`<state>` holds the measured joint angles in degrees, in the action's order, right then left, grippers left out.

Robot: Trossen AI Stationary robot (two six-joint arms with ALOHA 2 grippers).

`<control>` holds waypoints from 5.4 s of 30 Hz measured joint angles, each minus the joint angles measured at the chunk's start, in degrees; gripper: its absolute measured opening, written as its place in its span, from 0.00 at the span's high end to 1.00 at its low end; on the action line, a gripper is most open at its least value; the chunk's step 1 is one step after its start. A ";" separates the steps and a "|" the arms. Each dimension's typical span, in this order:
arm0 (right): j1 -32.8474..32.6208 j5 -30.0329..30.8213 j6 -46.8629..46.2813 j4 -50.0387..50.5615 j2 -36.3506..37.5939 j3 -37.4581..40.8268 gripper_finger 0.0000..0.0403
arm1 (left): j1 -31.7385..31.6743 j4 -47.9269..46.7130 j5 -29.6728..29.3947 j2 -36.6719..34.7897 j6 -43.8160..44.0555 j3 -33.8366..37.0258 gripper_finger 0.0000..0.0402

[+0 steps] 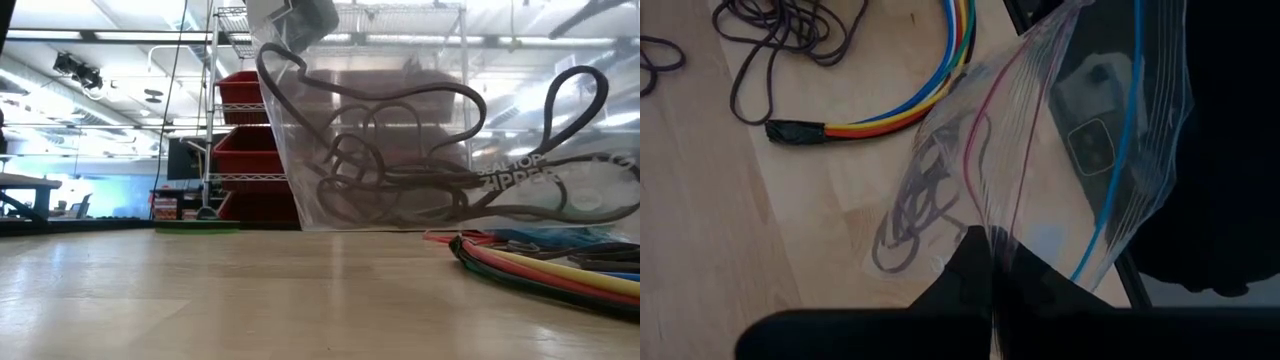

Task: Sort rubber bands
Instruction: Put the black rubber band into the transparent zip bag

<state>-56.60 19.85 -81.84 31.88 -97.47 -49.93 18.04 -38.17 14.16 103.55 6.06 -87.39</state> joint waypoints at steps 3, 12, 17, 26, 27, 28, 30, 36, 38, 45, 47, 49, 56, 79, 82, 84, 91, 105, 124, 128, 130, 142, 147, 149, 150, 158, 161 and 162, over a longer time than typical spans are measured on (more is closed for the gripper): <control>-0.11 1.27 -2.38 1.56 0.05 0.07 0.78 | 0.00 -0.01 0.02 0.00 0.01 0.00 1.00; -0.41 1.82 -2.19 -0.50 1.44 0.33 0.78 | 0.00 0.01 -0.01 0.00 -0.02 0.00 1.00; -1.83 1.34 -1.70 -4.21 0.87 0.33 0.78 | 0.09 0.07 -0.01 0.00 -0.02 0.00 1.00; -3.84 -0.86 -3.93 -3.07 0.26 0.09 0.78 | 0.11 0.15 -0.01 0.00 -0.02 0.00 1.00; -3.94 -1.14 -3.83 -2.89 -0.15 -0.02 0.78 | 0.11 0.17 -0.02 0.00 -0.02 0.00 1.00; -3.96 -1.41 -3.51 -2.84 -0.78 -0.09 0.78 | 0.11 0.15 -0.02 0.00 -0.02 0.00 1.00; -3.96 -1.47 -3.43 -2.81 -2.01 -0.18 0.78 | 0.11 0.20 -0.02 0.00 -0.03 0.00 1.00; -4.07 -0.52 -4.04 -2.70 -3.58 -0.37 0.79 | 0.11 0.20 -0.36 0.00 -0.15 0.00 1.00; -4.00 -0.61 -4.76 -2.29 -3.58 -0.37 0.82 | 0.11 0.22 -0.38 0.00 -0.17 0.00 1.00; -3.34 -0.54 -2.98 0.63 -3.91 -1.77 0.98 | 0.11 0.63 -0.75 0.00 -0.24 0.00 1.00; -3.33 -0.03 -2.29 3.36 -3.98 -3.55 1.00 | 0.11 0.68 -0.75 0.00 -0.24 0.00 1.00; -3.31 0.79 -2.12 7.09 -3.69 -5.77 1.00 | 0.11 0.66 -0.73 0.00 -0.24 0.00 1.00; -2.78 1.21 -0.90 10.76 -2.91 -8.76 0.96 | 0.11 1.17 -0.70 0.00 -0.24 0.00 1.00; 0.70 -3.59 3.53 7.43 -9.40 -9.60 0.95 | 0.46 1.54 -0.79 0.00 -0.52 0.02 1.00; 0.82 -3.57 3.47 8.03 -9.25 -9.61 0.98 | 0.46 1.53 -0.81 0.00 -0.52 0.02 1.00; 0.90 -3.61 3.70 8.26 -9.01 -9.62 0.99 | 0.46 1.46 -0.81 0.00 -0.50 0.02 1.00; 1.06 1.80 5.93 15.62 -5.69 -11.98 1.00 | 0.46 1.49 -0.84 0.00 -0.96 0.02 1.00; 4.20 14.38 22.25 13.07 -2.33 -23.72 1.00 | 0.46 1.22 -0.90 1.08 -0.93 0.02 1.00; 11.47 15.63 63.58 -8.26 -2.27 -38.03 1.00 | 0.46 1.28 0.77 6.97 -0.98 0.02 1.00; 13.42 13.29 69.34 -13.43 -2.27 -38.10 1.00 | 0.46 1.75 0.83 6.97 -0.93 0.02 1.00; 14.31 13.01 71.56 -14.97 -2.27 -38.08 1.00 | 0.46 2.78 1.15 6.97 -0.89 0.02 1.00; 18.16 7.70 75.63 -19.39 -2.76 -38.09 1.00 | 0.46 6.01 3.85 6.97 -0.10 -0.24 1.00; 18.16 6.52 76.23 -21.98 -3.70 -38.09 1.00 | 0.46 7.31 3.99 6.97 -0.02 -0.24 1.00; 18.15 5.85 76.70 -23.15 -3.72 -38.10 1.00 | 0.46 7.93 4.02 6.97 -0.02 -0.24 1.00; 18.14 5.85 76.82 -23.18 -3.72 -38.10 1.00 | 0.46 8.14 4.04 6.97 -0.02 -0.24 1.00; 18.14 5.80 77.13 -23.33 -3.72 -38.10 1.00 | 0.46 8.66 4.21 6.97 0.18 -0.24 1.00; 18.15 5.77 77.77 -24.68 -3.72 -38.10 1.00 | 0.37 9.03 4.20 6.97 0.18 -0.24 1.00; 18.14 5.71 78.05 -24.97 -3.72 -38.10 1.00 | 0.35 9.12 4.19 6.97 0.17 -0.24 1.00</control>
<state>-38.46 25.55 -3.79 6.91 -101.19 -88.03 18.39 -29.05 18.35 110.52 6.23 -87.64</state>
